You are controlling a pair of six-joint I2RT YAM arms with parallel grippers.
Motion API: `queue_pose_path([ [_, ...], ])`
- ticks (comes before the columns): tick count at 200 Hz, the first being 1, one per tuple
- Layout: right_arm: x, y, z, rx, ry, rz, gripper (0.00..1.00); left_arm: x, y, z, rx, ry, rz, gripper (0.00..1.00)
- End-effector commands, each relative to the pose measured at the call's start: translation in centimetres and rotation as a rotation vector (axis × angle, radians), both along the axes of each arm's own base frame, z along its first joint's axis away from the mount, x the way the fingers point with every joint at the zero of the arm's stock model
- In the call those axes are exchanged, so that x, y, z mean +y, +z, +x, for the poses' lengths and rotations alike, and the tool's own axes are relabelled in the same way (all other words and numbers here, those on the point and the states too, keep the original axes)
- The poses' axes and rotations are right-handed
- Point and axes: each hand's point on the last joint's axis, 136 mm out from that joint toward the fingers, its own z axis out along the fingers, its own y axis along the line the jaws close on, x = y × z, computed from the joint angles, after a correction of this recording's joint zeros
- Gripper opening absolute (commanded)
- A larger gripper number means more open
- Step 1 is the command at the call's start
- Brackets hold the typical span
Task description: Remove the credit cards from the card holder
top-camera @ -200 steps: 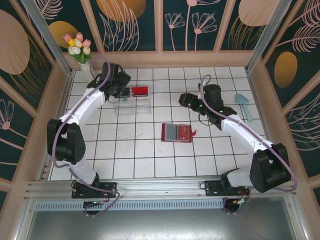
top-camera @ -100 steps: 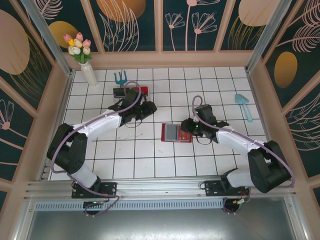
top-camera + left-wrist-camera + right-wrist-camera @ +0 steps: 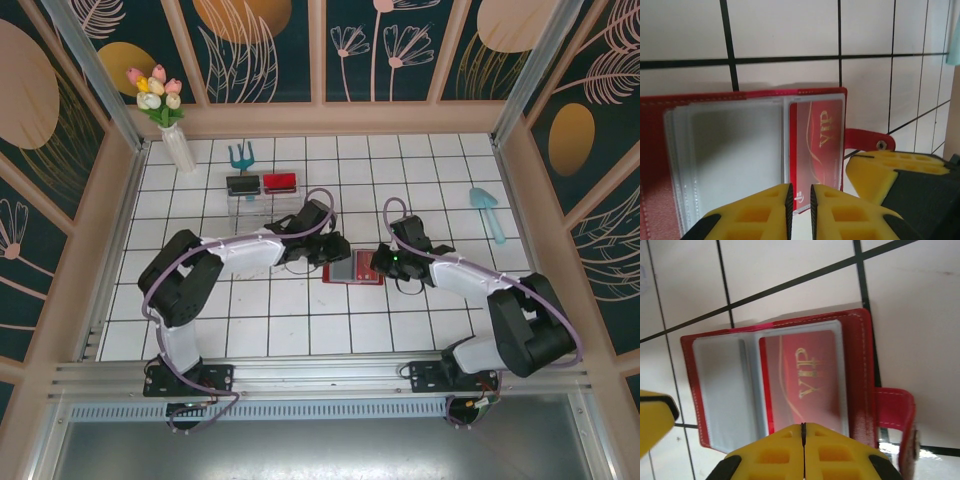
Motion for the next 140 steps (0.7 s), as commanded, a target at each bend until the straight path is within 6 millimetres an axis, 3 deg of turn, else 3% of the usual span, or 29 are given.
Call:
queue_pose_path([
  [1, -1.4, -1.4, -0.3, 0.018, -0.012, -0.079, 0.06, -1.5, 1.1, 0.5, -0.018, -0.026, -0.048, 0.21],
  [67, -1.4, -2.8, 0.1, 0.036, 0.003, -0.106, 0.05, -2.4, -1.0, 0.0, 0.025, -0.058, -0.012, 0.21],
  [140, -1.7, -4.0, -0.6, 0.076, 0.004, -0.129, 0.03, -1.7, -3.9, -0.3, 0.082, -0.048, 0.09, 0.23],
])
